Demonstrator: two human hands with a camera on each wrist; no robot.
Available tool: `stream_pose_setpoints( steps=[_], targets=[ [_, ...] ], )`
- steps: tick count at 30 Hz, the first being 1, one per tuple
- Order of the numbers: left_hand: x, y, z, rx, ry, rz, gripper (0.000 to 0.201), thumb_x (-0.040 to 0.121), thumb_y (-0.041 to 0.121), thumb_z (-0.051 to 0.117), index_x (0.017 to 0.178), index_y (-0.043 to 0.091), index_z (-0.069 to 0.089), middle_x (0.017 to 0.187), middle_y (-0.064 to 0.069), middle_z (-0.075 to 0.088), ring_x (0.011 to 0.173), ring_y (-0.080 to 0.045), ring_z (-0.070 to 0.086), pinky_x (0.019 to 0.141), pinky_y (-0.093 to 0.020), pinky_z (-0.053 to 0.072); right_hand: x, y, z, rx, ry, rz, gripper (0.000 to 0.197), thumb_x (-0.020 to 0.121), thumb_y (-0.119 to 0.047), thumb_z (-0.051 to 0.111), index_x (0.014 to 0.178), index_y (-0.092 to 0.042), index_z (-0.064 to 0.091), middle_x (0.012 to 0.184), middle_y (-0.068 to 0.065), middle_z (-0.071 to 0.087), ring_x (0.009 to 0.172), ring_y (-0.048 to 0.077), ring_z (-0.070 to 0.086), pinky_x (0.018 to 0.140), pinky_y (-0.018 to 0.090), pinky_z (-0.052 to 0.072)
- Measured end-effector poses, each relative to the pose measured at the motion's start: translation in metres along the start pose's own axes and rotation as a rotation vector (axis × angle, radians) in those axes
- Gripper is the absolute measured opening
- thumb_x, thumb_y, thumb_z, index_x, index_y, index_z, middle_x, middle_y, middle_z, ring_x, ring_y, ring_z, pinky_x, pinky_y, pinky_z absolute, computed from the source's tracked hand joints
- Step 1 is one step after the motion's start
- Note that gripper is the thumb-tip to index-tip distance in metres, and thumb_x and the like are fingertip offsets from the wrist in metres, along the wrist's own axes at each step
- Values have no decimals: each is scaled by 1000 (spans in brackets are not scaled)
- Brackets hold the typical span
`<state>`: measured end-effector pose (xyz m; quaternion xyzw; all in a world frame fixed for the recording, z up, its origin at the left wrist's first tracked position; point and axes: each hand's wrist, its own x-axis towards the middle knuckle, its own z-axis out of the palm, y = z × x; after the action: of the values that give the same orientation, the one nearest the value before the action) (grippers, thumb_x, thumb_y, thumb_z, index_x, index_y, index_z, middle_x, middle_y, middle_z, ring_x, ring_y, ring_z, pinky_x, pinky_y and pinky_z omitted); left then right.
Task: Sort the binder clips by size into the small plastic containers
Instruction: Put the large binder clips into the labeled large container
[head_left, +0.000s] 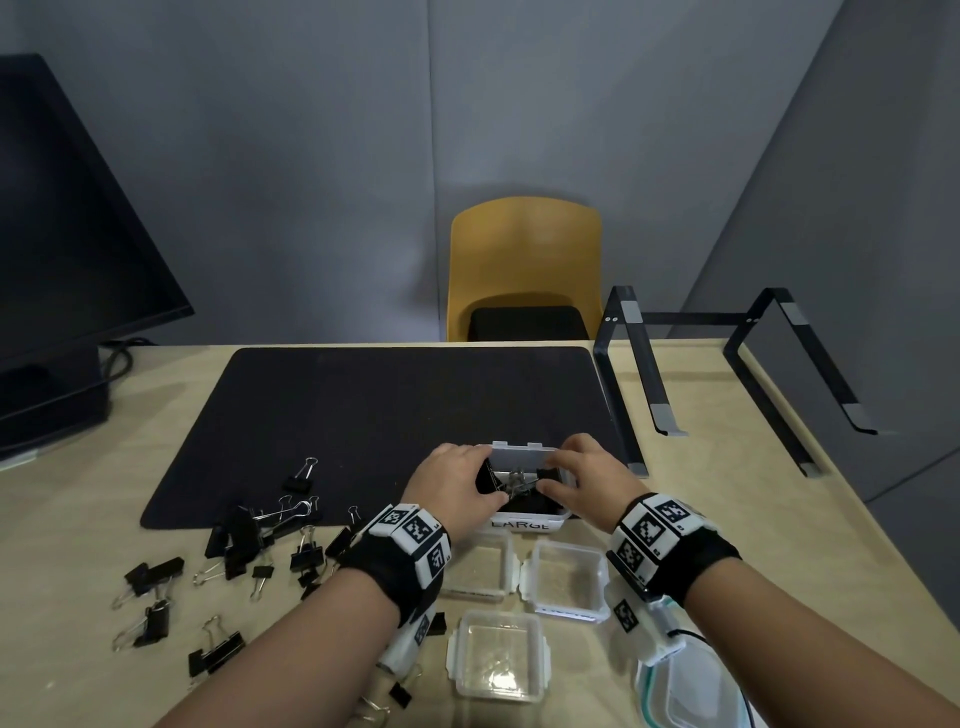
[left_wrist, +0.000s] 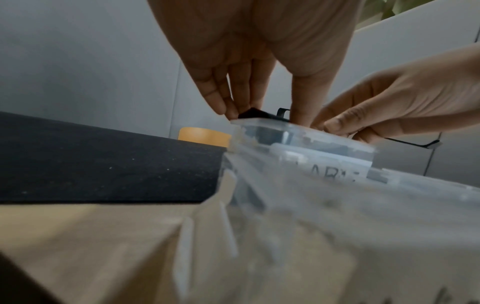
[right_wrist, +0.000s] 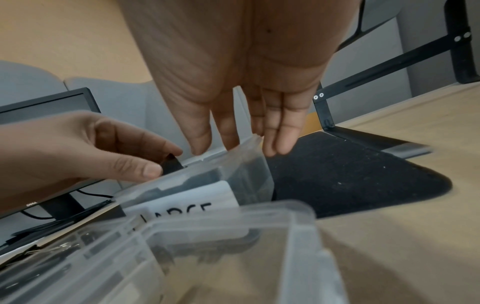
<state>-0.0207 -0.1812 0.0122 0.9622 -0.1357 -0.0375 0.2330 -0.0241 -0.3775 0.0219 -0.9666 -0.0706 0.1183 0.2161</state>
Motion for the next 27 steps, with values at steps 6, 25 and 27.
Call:
stream_pose_setpoints(
  steps=[6, 25, 27],
  targets=[
    [0, -6, 2, -46, -47, -55, 59, 84, 52, 59, 137, 31, 44, 126, 0, 51, 123, -20, 42, 104, -30, 34, 1, 1, 0, -19, -25, 8, 37, 87, -37, 61, 119, -20, 58, 123, -2, 39, 97, 15, 54, 86, 25, 46],
    [7, -14, 10, 4, 22, 10, 30, 88, 42, 58, 116, 34, 66, 129, 7, 42, 125, -16, 32, 107, -32, 31, 1, 2, 0, -39, -35, 38, 37, 86, -33, 61, 120, -20, 57, 126, -3, 40, 98, 14, 55, 86, 23, 46],
    [7, -17, 10, -24, 1, -28, 29, 86, 40, 60, 114, 34, 66, 136, 5, 38, 130, -17, 28, 109, -33, 30, 0, 5, 1, -46, -52, 40, 37, 87, -29, 60, 123, -21, 55, 127, -1, 43, 104, 16, 55, 88, 24, 45]
  ],
)
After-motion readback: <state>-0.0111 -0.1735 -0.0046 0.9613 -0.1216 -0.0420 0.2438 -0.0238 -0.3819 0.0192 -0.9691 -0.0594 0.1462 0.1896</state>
